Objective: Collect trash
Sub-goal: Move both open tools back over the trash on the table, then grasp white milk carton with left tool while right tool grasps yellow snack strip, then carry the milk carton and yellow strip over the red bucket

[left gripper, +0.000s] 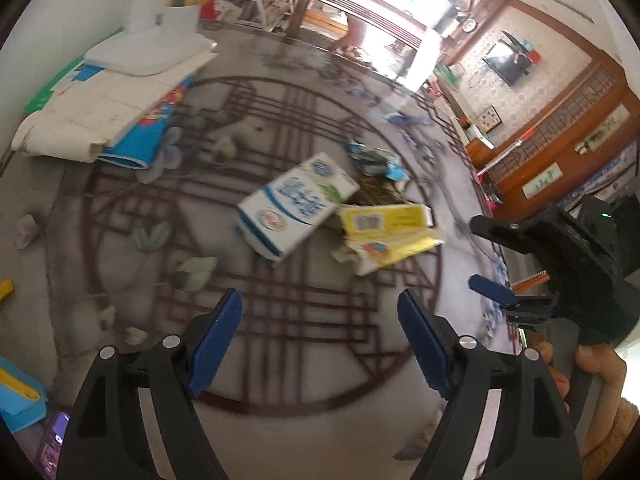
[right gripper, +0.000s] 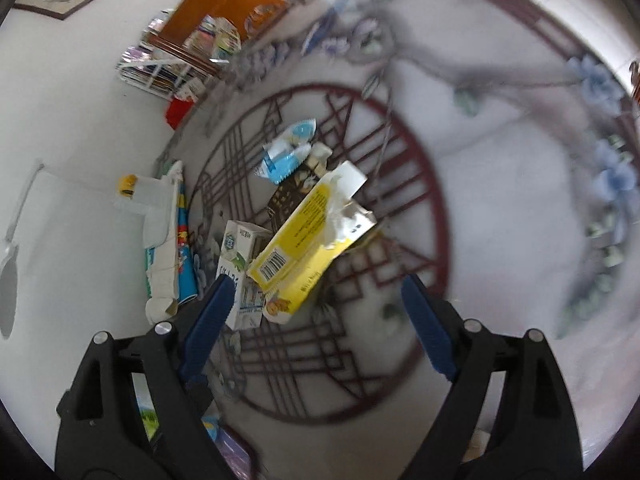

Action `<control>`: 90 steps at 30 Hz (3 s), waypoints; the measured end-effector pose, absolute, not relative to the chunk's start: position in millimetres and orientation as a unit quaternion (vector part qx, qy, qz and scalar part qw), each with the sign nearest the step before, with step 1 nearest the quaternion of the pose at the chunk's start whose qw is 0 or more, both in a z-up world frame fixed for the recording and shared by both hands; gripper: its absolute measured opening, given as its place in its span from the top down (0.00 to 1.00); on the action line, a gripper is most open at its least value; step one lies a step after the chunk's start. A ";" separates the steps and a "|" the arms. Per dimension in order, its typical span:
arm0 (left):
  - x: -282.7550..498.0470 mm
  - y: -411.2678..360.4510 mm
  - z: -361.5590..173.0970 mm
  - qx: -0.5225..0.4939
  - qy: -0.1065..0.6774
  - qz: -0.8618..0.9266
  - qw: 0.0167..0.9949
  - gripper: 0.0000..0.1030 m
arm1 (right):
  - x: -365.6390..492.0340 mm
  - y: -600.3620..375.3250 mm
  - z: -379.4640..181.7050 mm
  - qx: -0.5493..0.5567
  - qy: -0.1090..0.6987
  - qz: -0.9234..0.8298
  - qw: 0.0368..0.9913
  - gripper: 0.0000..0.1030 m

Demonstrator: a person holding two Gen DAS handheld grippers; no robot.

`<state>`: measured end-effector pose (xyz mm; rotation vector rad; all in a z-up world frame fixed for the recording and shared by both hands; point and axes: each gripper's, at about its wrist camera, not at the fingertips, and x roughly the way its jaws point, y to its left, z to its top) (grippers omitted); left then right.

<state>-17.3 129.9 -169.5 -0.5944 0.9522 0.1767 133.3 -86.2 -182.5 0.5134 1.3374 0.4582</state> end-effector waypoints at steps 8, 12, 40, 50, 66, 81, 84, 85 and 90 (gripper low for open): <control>-1.4 164.8 -181.8 -0.287 0.450 0.102 0.839 0.26 | 148.6 -49.7 -206.3 0.212 0.627 0.193 0.724 0.20; 12.0 170.4 -186.4 -0.278 0.459 0.097 0.838 0.26 | 152.1 -34.1 -213.1 0.187 0.633 0.211 0.721 0.56; 98.3 143.0 -215.3 -0.143 0.511 0.050 0.846 0.42 | 132.6 -78.0 -187.0 -0.028 0.612 0.207 0.763 0.26; 59.8 142.6 -182.1 -0.199 0.450 0.070 0.868 0.46 | 134.1 -66.0 -198.5 -0.045 0.605 0.205 0.768 0.25; 35.2 93.4 -155.3 -0.206 0.441 0.021 0.873 0.46 | 117.4 -89.7 -176.2 -0.011 0.583 0.236 0.778 0.83; 24.7 43.1 -109.0 -0.186 0.406 -0.026 0.894 0.46 | 84.1 -179.3 -124.7 0.086 0.534 0.213 0.814 0.83; 24.4 29.9 -103.2 -0.180 0.401 -0.038 0.897 0.46 | 80.6 -201.9 -121.4 0.102 0.528 0.198 0.819 0.83; 24.6 26.5 -101.8 -0.178 0.401 -0.042 0.898 0.46 | 79.5 -207.9 -120.7 0.107 0.526 0.194 0.821 0.83; 27.1 2.7 -94.8 -0.162 0.400 -0.060 0.900 0.46 | 75.3 -236.7 -117.2 0.130 0.518 0.181 0.826 0.83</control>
